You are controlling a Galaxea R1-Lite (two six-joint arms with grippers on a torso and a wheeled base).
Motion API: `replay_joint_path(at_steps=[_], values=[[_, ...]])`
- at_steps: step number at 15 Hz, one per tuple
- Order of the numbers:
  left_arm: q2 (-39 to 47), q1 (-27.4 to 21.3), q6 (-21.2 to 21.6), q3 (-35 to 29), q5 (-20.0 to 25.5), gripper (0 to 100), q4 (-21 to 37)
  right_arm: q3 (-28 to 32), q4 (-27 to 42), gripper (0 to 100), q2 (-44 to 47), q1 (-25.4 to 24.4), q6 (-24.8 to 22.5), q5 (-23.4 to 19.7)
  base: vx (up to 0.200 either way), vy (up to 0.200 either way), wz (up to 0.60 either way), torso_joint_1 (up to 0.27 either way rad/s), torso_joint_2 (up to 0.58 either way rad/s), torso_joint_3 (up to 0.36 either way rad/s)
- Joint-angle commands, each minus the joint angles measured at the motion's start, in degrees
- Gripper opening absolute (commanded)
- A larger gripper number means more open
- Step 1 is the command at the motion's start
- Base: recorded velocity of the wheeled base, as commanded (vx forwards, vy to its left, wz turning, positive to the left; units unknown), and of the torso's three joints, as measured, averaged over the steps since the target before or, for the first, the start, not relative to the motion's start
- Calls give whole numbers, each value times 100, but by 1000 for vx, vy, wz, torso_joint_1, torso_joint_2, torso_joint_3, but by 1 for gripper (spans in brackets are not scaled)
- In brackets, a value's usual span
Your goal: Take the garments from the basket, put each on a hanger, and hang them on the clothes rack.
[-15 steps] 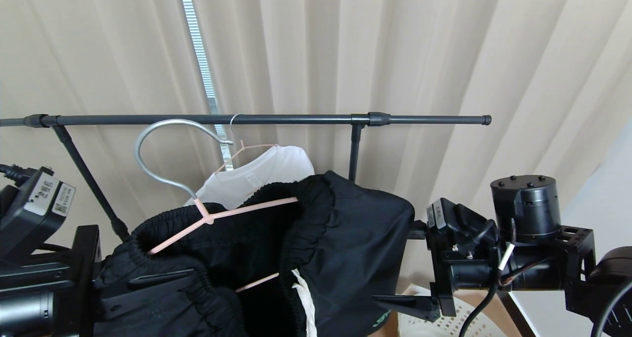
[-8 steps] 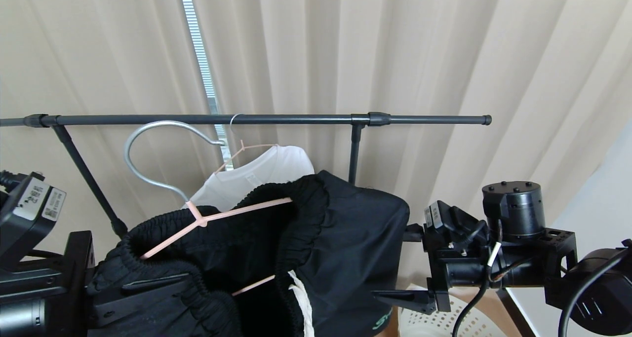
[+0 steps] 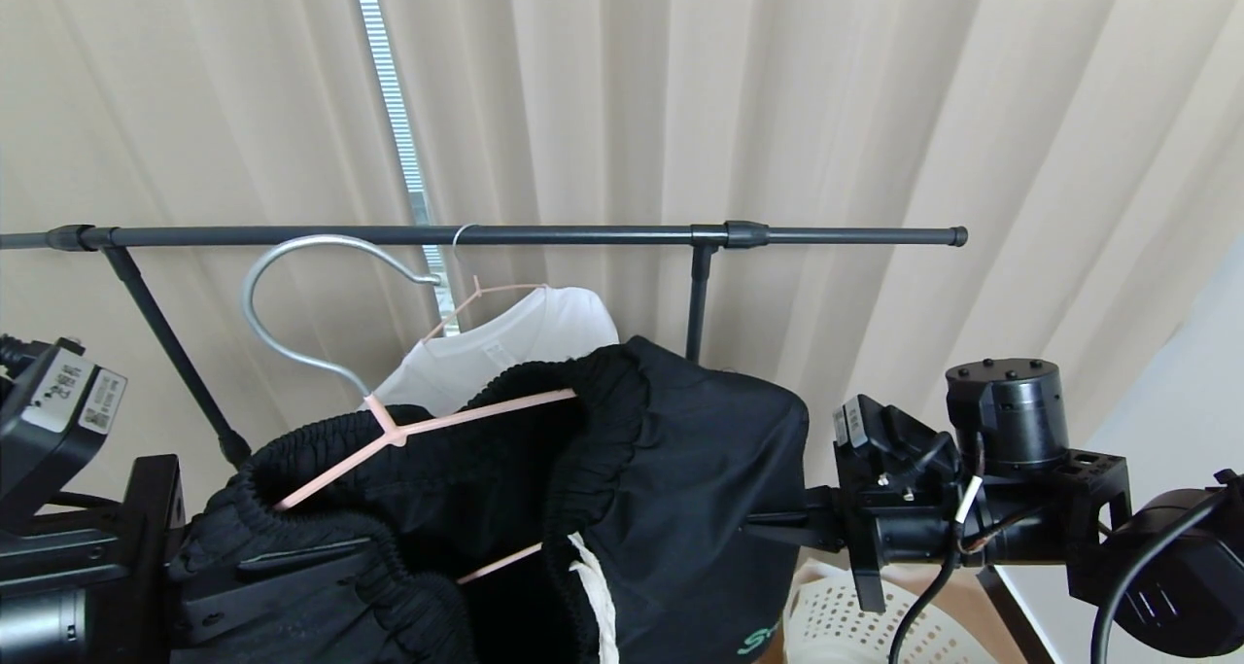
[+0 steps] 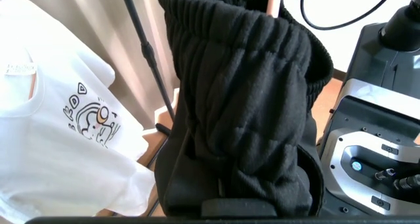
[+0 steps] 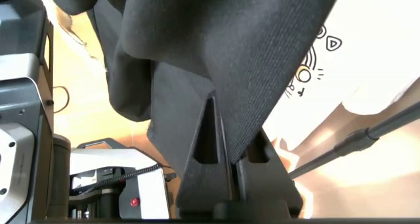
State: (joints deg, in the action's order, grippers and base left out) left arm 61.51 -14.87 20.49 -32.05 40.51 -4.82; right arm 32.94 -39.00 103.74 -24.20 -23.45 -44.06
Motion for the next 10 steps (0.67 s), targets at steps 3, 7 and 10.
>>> replay_joint_path(at_steps=[3, 7, 10], values=[[-210, 19, -300, 14, 1, 0, 7, -7, -337, 0, 76, 310, -1, 2, 0, 0, 0, 0, 0, 0], [-333, 222, -327, 85, 10, 0, 7, 28, -363, 0, 190, 469, -19, 20, 0, 0, 0, 0, 0, 0], [-377, 257, -335, 85, 10, 0, 7, 55, -372, 0, 225, 583, -28, 20, 0, 0, 0, 0, 0, 0]])
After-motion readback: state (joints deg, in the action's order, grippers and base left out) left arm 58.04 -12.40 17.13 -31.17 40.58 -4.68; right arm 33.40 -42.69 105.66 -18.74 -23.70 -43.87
